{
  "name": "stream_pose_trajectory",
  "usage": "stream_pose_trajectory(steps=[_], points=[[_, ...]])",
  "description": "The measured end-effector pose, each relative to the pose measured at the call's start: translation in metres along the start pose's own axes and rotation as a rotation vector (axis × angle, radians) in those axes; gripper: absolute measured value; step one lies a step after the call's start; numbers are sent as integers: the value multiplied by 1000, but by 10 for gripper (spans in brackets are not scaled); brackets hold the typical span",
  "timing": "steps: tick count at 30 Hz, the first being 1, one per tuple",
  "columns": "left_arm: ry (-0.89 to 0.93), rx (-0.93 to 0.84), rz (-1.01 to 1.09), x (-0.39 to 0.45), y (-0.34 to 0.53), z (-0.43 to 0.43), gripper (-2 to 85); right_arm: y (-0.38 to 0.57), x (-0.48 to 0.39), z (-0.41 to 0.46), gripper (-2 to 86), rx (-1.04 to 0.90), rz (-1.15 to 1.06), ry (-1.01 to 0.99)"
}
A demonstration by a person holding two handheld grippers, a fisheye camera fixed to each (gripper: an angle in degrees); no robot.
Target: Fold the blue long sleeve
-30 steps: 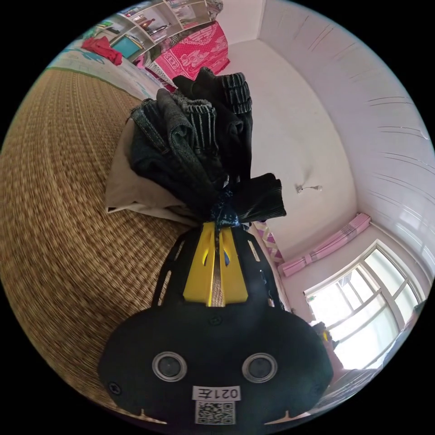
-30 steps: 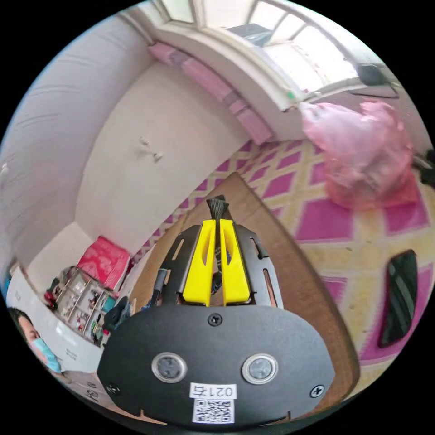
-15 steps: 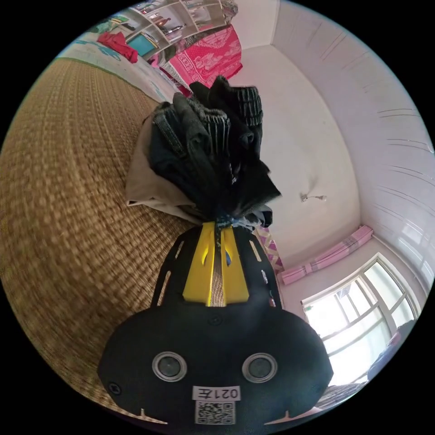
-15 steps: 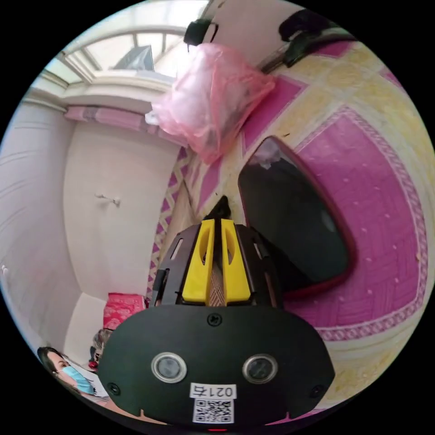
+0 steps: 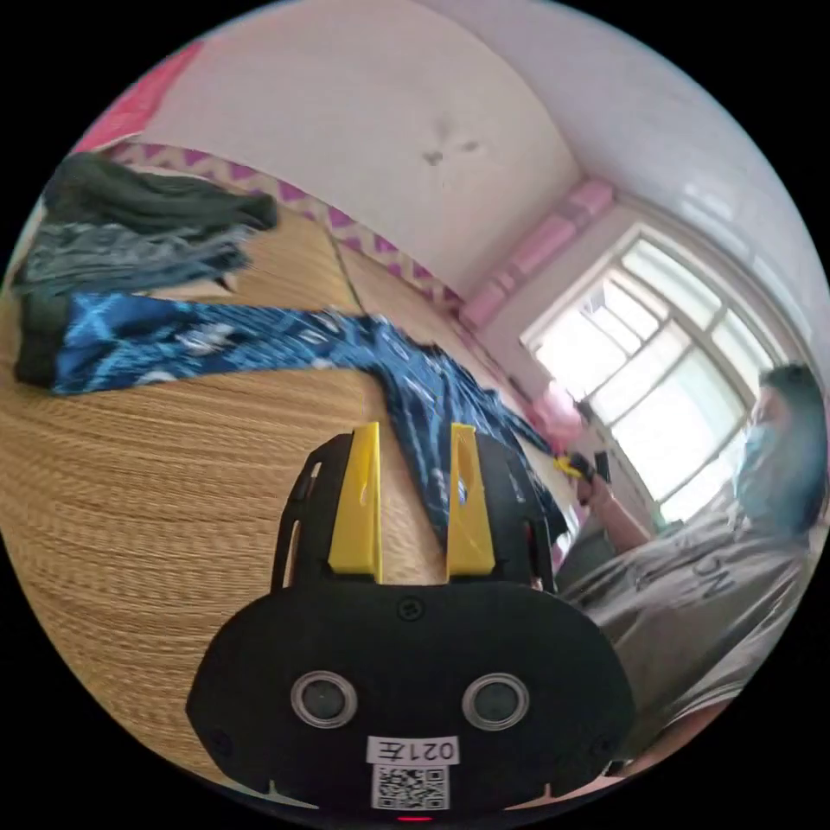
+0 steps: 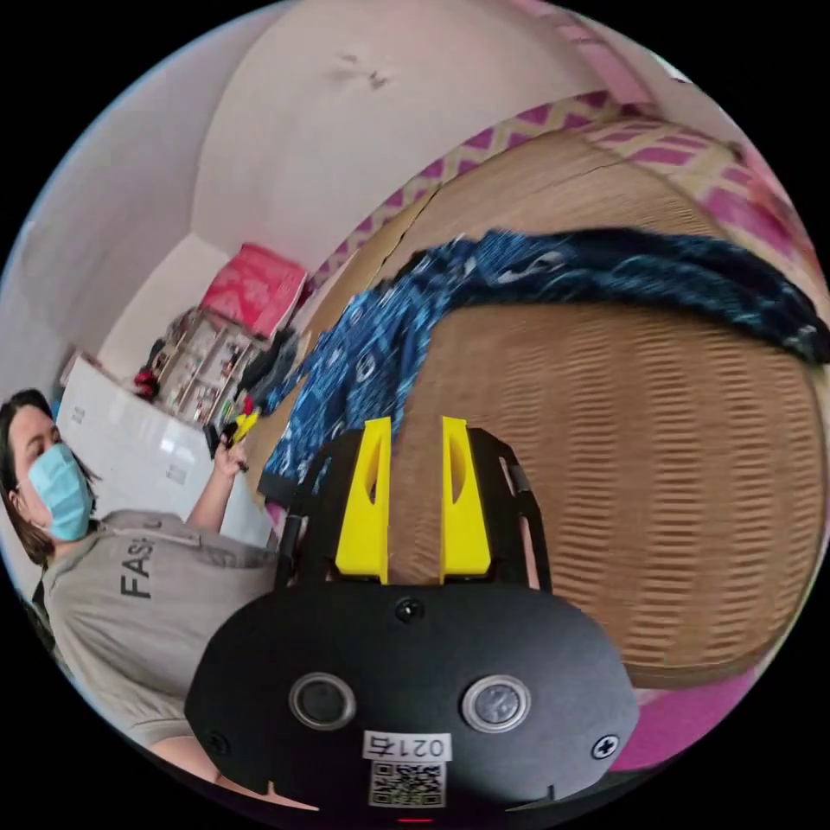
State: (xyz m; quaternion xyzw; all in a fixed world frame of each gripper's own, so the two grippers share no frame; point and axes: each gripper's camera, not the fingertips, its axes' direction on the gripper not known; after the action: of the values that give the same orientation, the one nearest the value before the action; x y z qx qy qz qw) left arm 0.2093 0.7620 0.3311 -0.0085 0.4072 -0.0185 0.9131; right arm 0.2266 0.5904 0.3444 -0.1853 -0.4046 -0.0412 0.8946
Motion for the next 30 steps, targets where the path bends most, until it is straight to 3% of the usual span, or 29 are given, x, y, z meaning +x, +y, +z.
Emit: stream_pose_trajectory(steps=[5, 10, 15, 17, 21, 25, 30], points=[[-109, -245, 93, 61, -10, 48, 157, 35, -27, 28, 96, -73, 1, -20], [-109, -252, -22, 42, -13, 23, 171, 75, -28, 15, 97, -76, 58, 70], [-165, -298, 10, 39, -32, 12, 116, 85, -25, 24, 66, -50, 81, 60], [-125, -340, 11, 33, -38, 13, 42, 84, -22, 25, 51, -56, 83, 23], [-59, -326, -14, 19, -49, -4, 14, 89, 6, -14, 29, -18, 127, -96], [78, -379, -32, 11, -43, -1, -1, 100, 37, -59, 20, 26, 167, -80], [63, -414, -15, 5, -22, -4, -3, 117, 57, -54, 17, -21, 179, -123]])
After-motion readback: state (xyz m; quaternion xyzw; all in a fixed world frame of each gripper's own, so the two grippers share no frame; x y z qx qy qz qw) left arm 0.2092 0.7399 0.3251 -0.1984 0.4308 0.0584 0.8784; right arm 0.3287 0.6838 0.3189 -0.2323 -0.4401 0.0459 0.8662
